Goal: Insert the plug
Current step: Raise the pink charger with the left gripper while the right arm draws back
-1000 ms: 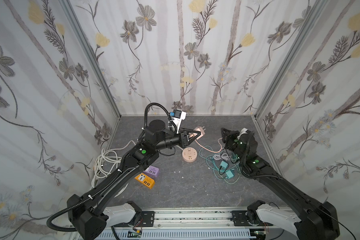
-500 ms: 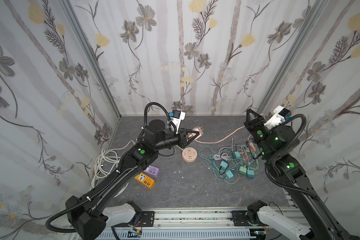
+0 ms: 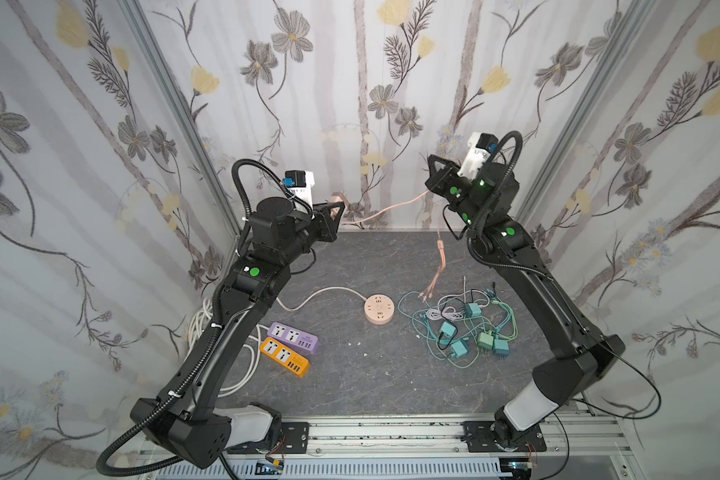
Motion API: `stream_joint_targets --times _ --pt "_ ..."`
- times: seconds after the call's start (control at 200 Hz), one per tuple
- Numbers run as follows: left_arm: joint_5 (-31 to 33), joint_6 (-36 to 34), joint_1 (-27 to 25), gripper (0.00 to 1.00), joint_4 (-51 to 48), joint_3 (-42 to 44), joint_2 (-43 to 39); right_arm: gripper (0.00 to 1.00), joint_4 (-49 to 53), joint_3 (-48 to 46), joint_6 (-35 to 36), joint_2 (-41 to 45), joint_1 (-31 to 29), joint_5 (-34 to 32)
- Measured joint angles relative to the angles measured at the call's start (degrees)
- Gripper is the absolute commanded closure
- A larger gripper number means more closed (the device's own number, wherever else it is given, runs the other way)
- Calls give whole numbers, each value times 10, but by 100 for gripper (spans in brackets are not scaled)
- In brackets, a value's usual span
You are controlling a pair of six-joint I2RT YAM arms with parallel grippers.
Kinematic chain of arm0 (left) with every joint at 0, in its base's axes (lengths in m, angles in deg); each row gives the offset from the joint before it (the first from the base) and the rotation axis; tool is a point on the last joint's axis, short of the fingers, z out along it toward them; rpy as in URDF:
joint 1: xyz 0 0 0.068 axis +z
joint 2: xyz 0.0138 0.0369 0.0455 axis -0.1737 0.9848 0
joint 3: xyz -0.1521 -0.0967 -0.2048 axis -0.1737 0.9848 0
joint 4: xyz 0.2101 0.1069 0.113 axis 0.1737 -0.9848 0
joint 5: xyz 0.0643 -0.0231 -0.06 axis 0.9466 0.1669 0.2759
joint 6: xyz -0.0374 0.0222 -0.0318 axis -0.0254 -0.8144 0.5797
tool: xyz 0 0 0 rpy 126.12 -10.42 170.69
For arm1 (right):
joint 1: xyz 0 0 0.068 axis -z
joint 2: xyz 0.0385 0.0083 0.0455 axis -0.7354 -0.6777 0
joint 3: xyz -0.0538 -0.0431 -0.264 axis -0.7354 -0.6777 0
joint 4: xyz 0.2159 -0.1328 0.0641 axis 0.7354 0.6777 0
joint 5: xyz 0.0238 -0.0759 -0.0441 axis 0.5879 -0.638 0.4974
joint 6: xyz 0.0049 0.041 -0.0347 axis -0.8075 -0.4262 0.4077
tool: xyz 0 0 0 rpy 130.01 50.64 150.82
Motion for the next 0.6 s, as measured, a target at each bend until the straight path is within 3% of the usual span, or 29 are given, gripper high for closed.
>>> stream_joint_targets --times 0.15,0.25,0.27,0.32,0.345,0.485,0.54,0.605 --pt "61 -34 71 100 8 -92 61 100 27 225 9 -165 -15 57" --pt "99 -46 114 100 19 -116 94 82 47 298 11 -239 -23 90" --pt "104 -49 121 100 19 -122 102 72 53 303 11 -249 -24 98" --pt "122 -62 132 100 17 -135 123 44 72 308 18 -271 -25 117" --pt "138 -68 137 100 18 -138 134 35 86 308 24 -280 -24 121" --pt "229 -96 176 100 7 -128 189 18 197 280 70 -304 -15 144" --pt "256 -102 198 100 -12 -116 198 2 225 223 87 -288 -10 157" --pt "276 -99 223 100 -30 -109 200 1 252 122 104 -252 -4 167"
